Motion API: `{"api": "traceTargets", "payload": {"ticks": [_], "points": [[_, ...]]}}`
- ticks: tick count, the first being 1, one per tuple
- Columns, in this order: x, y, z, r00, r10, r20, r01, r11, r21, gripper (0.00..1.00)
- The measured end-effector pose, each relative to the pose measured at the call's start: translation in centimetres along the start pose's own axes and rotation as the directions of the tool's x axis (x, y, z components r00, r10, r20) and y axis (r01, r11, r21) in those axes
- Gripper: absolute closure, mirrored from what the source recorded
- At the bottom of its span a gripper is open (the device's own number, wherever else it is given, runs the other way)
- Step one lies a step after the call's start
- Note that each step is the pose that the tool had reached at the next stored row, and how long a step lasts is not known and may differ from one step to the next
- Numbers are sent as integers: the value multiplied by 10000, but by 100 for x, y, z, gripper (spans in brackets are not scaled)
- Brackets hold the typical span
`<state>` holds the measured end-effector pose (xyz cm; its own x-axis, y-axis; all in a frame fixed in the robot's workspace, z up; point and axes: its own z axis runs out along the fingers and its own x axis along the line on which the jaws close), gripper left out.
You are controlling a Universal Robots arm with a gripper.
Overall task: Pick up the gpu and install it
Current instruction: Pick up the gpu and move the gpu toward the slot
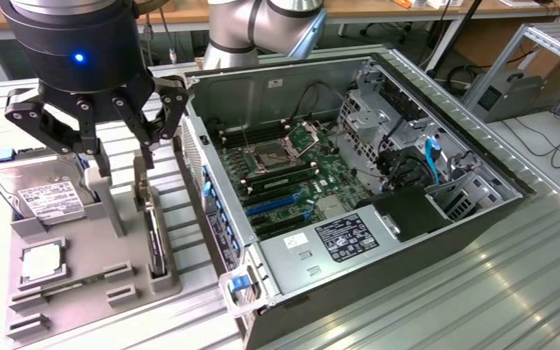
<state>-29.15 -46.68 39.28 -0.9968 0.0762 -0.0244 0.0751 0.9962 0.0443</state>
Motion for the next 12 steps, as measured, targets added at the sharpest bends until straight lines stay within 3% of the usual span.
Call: {"api": "traceTargets", "payload": {"ticks": [1,6,12], "points": [[0,0,0,10000,0,1,0,10000,0,52],[1,-1,13,10000,0,2,0,10000,-1,52],[4,-5,152,10000,2,1,-2,10000,0,52]]}}
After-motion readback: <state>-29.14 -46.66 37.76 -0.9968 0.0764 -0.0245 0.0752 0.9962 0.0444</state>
